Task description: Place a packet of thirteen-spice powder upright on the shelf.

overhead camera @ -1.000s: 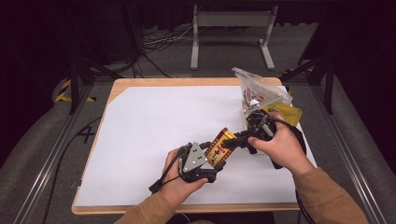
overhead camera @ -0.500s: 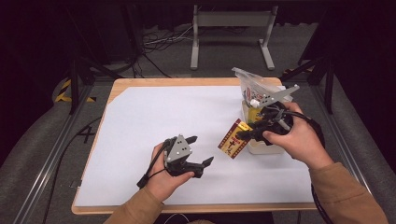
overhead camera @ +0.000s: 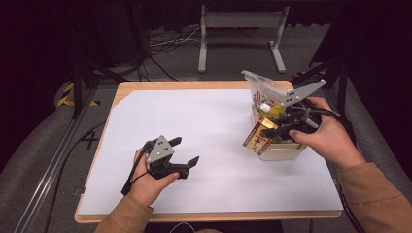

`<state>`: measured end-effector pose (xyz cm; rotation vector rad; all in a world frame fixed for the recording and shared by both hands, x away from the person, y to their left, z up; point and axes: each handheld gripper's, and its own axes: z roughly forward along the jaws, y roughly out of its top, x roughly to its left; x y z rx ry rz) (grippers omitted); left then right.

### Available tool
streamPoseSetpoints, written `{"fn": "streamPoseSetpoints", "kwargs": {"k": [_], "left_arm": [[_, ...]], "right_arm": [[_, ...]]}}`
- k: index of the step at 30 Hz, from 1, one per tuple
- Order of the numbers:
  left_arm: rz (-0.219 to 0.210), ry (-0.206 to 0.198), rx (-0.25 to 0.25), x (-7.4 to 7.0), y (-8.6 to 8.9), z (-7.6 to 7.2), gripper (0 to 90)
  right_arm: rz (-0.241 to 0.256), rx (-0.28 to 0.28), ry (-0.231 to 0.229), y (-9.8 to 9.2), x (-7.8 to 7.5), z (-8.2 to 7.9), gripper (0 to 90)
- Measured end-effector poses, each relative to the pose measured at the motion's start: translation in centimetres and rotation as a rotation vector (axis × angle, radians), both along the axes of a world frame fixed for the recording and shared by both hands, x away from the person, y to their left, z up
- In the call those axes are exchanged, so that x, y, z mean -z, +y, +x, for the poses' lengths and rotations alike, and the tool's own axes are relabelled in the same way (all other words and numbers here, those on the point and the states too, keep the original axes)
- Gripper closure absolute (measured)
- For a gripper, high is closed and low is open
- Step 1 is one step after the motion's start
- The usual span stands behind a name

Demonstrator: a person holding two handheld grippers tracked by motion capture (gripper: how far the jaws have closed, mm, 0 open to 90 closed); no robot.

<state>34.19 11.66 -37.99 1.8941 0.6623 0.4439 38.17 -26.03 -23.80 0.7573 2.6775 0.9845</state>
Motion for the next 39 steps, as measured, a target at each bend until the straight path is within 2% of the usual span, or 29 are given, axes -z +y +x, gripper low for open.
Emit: {"fn": "streamPoseSetpoints", "kwargs": {"k": [5,12,18,22,26,28,31,34,36,39], "left_arm": [[0.018,0.013,-0.037,-0.4,1.9,0.1,16.2],[0.027,0.028,-0.065,-0.5,3.7,0.3,16.1],[0.023,0.039,-0.079,-0.5,4.7,0.4,16.1],[0.026,0.053,-0.092,-0.6,5.4,0.6,16.1],[0.026,0.051,-0.096,-0.7,5.8,0.7,16.0],[0.024,0.062,-0.102,-0.6,6.0,0.7,15.9],[0.04,0.066,-0.119,-0.5,6.3,0.9,15.7],[0.037,0.077,-0.124,-0.5,6.5,1.0,15.6],[0.037,0.079,-0.124,-0.5,6.6,1.0,15.6],[0.044,0.077,-0.124,-0.4,6.6,1.1,15.5]], "right_arm": [[-0.016,0.013,-0.012,-0.9,-0.3,0.4,67.4],[-0.066,-0.006,-0.035,-2.0,-0.3,0.9,67.4],[-0.091,-0.023,-0.044,-2.7,-0.3,1.2,67.4],[-0.127,-0.03,-0.041,-3.1,-0.1,1.7,67.3],[-0.152,-0.058,-0.048,-3.3,0.3,1.9,67.4],[-0.159,-0.076,-0.05,-3.4,0.5,2.1,67.3],[-0.162,-0.099,-0.053,-3.6,0.4,2.2,67.3],[-0.179,-0.122,-0.072,-3.5,0.4,2.2,67.4],[-0.224,-0.135,-0.099,-3.4,0.5,2.2,67.4],[-0.232,-0.149,-0.097,-3.4,0.7,2.1,67.4]]}}
